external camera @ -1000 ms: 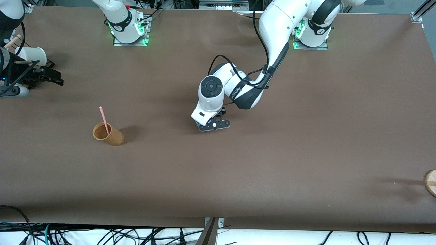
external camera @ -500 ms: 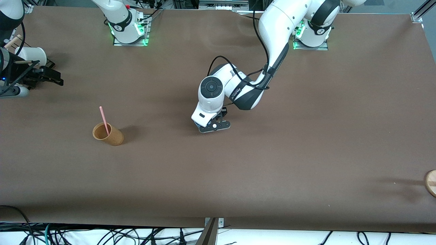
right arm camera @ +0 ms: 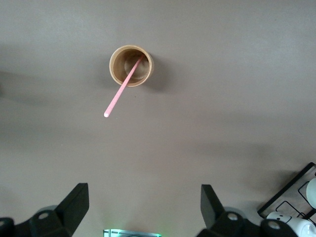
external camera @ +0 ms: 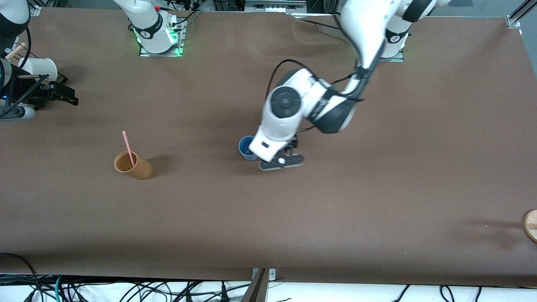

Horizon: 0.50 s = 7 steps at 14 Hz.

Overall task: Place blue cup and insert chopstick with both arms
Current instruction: 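Set the blue cup down and return the left gripper to rest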

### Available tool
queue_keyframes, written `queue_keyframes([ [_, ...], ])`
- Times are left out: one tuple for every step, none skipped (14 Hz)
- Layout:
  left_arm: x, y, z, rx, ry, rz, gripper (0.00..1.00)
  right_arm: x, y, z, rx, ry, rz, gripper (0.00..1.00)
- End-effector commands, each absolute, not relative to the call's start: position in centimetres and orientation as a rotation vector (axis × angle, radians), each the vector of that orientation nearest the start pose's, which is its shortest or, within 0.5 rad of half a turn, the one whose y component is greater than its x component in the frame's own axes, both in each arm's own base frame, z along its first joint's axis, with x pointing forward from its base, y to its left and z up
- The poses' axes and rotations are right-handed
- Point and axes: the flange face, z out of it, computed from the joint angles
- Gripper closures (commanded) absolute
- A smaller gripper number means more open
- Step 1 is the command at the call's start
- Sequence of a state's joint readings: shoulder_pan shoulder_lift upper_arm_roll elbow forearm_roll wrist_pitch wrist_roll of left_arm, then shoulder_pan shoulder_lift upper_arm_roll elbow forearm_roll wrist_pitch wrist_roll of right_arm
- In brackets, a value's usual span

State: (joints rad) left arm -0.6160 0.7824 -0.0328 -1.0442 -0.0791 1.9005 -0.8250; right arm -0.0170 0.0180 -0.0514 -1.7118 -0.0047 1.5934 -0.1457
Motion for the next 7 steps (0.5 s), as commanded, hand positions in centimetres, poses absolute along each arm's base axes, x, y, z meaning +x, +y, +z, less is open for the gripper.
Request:
queue_keyframes([
  [63.4, -40.6, 43.8, -3.288, -0.347, 0.008, 0.0, 55.3, -3.9, 55.6, -3.116, -0.115, 0.219, 0.0],
  [64.0, -38.3, 44.9, -3.28, -0.338, 0.022, 0.0, 55.3, -3.8, 55.4, -3.114, -0.119, 0.221, 0.0],
  [64.7, -35.8, 46.4, -3.284, -0.299, 0.016, 0.0, 55.7, -3.4, 54.4, -3.11, -0.128, 0.249, 0.0],
  [65.2, -33.2, 47.6, -3.28, -0.245, 0.03, 0.0, 56.0, -3.2, 54.1, -3.112, -0.126, 0.252, 0.0],
  [65.4, -30.4, 48.9, -3.275, -0.19, 0.04, 0.0, 56.1, -3.1, 54.0, -3.111, -0.123, 0.25, 0.0],
  [65.7, -27.5, 50.0, -3.27, -0.154, 0.057, 0.0, 56.0, -3.2, 53.9, -3.109, -0.133, 0.259, 0.0],
  [65.7, -24.9, 51.4, -3.268, -0.117, 0.065, 0.0, 56.0, -3.2, 53.9, -3.11, -0.14, 0.259, 0.0],
])
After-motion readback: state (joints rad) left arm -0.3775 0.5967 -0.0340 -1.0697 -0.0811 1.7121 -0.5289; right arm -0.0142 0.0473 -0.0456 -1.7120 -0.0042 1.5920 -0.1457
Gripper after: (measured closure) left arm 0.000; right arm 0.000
